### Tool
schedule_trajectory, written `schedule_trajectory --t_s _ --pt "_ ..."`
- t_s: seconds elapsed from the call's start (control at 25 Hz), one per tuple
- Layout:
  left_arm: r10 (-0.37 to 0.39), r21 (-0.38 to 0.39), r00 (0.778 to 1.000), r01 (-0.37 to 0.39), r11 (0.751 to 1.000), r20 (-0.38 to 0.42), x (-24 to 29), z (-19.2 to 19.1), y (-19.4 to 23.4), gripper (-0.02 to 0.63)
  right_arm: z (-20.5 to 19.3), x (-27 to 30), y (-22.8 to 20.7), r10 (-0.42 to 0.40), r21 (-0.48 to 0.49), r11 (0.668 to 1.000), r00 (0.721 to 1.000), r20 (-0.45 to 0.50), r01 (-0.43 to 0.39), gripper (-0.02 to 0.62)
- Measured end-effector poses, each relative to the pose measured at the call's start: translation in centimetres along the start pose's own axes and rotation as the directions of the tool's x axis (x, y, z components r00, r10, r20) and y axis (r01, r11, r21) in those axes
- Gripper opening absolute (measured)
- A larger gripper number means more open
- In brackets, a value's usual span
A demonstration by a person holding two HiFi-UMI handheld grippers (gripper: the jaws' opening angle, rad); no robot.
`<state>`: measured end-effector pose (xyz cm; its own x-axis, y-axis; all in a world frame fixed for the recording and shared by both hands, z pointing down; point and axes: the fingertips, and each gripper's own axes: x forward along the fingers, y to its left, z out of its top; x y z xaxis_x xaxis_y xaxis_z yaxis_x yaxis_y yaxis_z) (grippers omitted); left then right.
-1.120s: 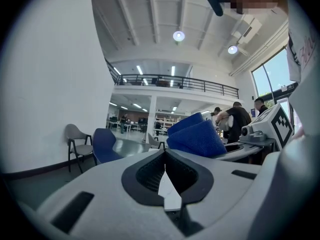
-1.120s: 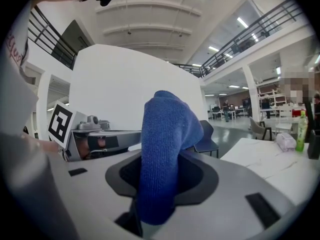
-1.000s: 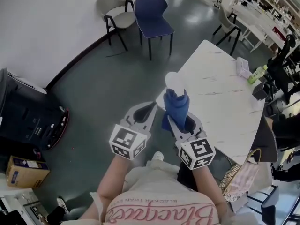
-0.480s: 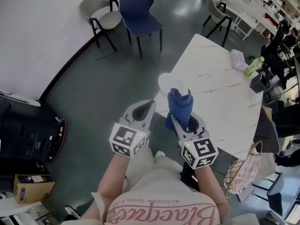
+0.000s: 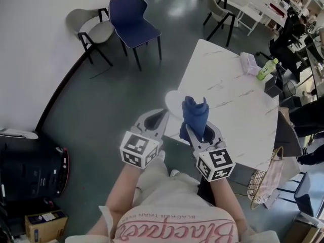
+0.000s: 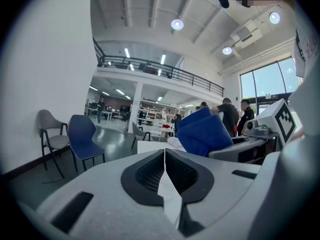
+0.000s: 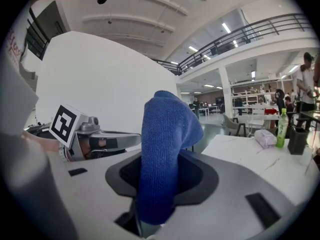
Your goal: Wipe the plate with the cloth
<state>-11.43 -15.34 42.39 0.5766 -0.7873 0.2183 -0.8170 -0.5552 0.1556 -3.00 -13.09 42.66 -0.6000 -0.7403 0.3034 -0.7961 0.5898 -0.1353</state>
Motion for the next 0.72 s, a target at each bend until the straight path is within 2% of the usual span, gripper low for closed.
schedule_trajectory --t_s 0.4,0.72 --pt "-0.081 -0.072 0.993 0.075 0.995 -0.082 3.1 -1.3 5.0 0.005 0.5 5.1 -0.8 -0.085 0.004 0.996 0.996 -0.018 0.085 0.137" --pt "-0.126 -0.103 0.986 0.115 0.988 -0.107 6.1 -2.0 5.7 0.015 -0.2 6.7 -2.9 -0.096 0.002 0.995 0.993 -0.061 0.097 0.137"
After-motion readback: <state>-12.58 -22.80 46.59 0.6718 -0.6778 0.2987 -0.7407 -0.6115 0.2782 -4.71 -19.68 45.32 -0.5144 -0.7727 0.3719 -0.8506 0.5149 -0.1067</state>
